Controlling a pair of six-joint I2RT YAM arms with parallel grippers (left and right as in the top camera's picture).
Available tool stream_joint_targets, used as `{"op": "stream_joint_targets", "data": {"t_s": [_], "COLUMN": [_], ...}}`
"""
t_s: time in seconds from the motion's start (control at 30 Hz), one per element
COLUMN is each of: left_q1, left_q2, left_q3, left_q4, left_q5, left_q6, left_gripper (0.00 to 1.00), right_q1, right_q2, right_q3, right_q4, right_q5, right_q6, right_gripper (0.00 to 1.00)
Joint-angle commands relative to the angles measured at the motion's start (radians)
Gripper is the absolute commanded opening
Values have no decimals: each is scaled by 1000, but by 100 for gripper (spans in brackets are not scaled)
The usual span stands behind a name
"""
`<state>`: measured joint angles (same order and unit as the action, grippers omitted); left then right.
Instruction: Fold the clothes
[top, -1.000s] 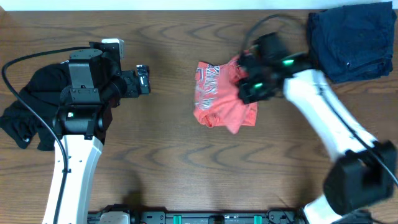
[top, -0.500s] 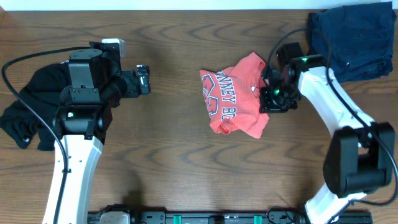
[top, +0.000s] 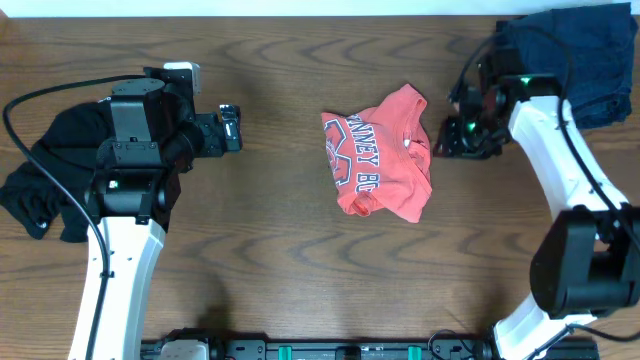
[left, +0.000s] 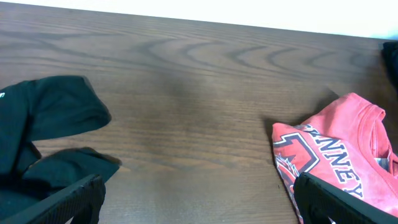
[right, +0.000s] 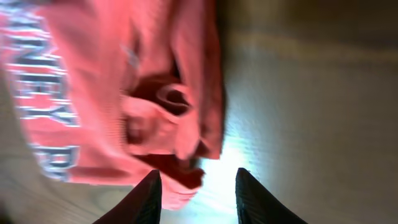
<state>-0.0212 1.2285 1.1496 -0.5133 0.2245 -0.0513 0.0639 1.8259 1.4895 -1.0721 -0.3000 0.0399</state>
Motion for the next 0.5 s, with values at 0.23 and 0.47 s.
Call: {"op": "stream_joint_targets", "data": {"t_s": [0.23, 0.47], "left_q1": [5, 5], "left_q2": [45, 46], "left_q3": [15, 15], "left_q4": [-2, -2], "left_q5": [-12, -13], "left_q6": [13, 13], "left_gripper": [98, 98], "right_q1": [102, 132], "right_q2": [-13, 53], "right_q3": [-4, -42], "right_q4": [151, 246], "right_q5": [-117, -124], "right_q6": [-79, -79], "right_gripper": [1, 1]}}
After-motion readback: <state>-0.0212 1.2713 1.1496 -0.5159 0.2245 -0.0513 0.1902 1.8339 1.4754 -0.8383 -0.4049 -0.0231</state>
